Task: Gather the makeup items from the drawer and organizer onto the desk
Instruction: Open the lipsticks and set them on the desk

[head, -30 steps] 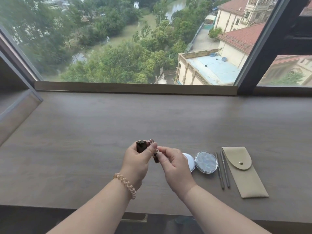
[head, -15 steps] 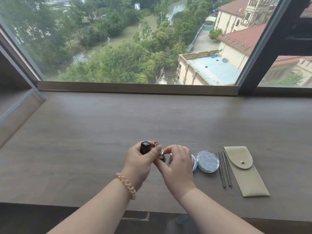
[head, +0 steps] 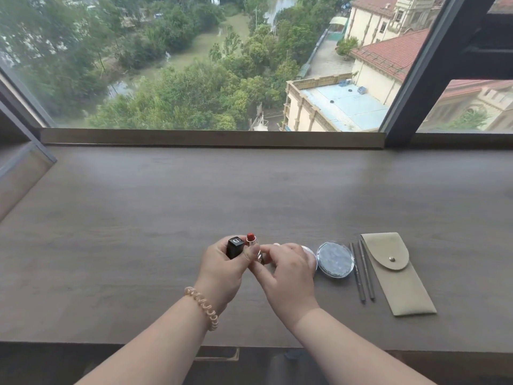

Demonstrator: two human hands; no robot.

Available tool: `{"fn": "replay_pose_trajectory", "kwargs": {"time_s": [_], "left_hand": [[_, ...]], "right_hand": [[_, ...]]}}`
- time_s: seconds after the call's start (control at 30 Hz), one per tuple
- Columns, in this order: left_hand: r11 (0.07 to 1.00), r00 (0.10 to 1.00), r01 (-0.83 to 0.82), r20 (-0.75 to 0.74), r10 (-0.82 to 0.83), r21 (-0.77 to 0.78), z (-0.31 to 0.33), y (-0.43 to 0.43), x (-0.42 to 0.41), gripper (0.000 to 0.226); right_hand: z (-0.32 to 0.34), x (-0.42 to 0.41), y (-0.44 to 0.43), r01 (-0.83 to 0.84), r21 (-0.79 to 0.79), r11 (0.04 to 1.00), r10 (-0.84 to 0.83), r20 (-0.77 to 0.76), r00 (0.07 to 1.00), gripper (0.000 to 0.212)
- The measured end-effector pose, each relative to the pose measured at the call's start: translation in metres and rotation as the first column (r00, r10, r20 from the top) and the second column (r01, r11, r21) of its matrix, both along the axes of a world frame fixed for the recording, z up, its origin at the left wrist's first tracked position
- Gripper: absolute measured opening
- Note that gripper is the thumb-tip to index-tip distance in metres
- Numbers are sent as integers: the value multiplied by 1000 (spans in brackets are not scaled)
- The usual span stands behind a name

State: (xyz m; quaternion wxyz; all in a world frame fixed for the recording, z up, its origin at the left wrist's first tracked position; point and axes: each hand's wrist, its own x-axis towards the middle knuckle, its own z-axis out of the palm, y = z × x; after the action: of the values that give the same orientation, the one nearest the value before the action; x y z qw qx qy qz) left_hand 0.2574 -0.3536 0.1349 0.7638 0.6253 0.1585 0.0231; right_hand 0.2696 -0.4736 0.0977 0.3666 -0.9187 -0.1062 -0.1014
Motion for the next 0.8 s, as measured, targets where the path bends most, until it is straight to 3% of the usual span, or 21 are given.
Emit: {"fn": "replay_pose_trajectory", "kwargs": {"time_s": [0.1,0.2,0.4,0.5,0.6,0.8], "left_hand": [[999,999,23,-50,-21,30,-14,1,-3,15],[985,995,51,-92,-37,163,-31,5,-8,16],[961,990,-24,-126,61,275,-55,21,-9,19],[880,984,18,-163,68,474,-74,28,-4,11],[720,985,103,-171,22,686,-85,31,-2,15],[794,980,124,-198,-5,595,-91,27,2,33]], "right_hand": [[-14,-2,1,35,-4,999,-35,-19,999,34],[-30,-7,6,88,-34,996,-89,-46,995,29],[-56,-7,13,276,-72,959,-275,24,961,24],[-67,-5,12,319,-156,935,-321,17,947,22],[-74,0,12,367,-240,899,-384,-23,923,26],[-75,8,19,408,-261,875,-426,-11,905,29]]}}
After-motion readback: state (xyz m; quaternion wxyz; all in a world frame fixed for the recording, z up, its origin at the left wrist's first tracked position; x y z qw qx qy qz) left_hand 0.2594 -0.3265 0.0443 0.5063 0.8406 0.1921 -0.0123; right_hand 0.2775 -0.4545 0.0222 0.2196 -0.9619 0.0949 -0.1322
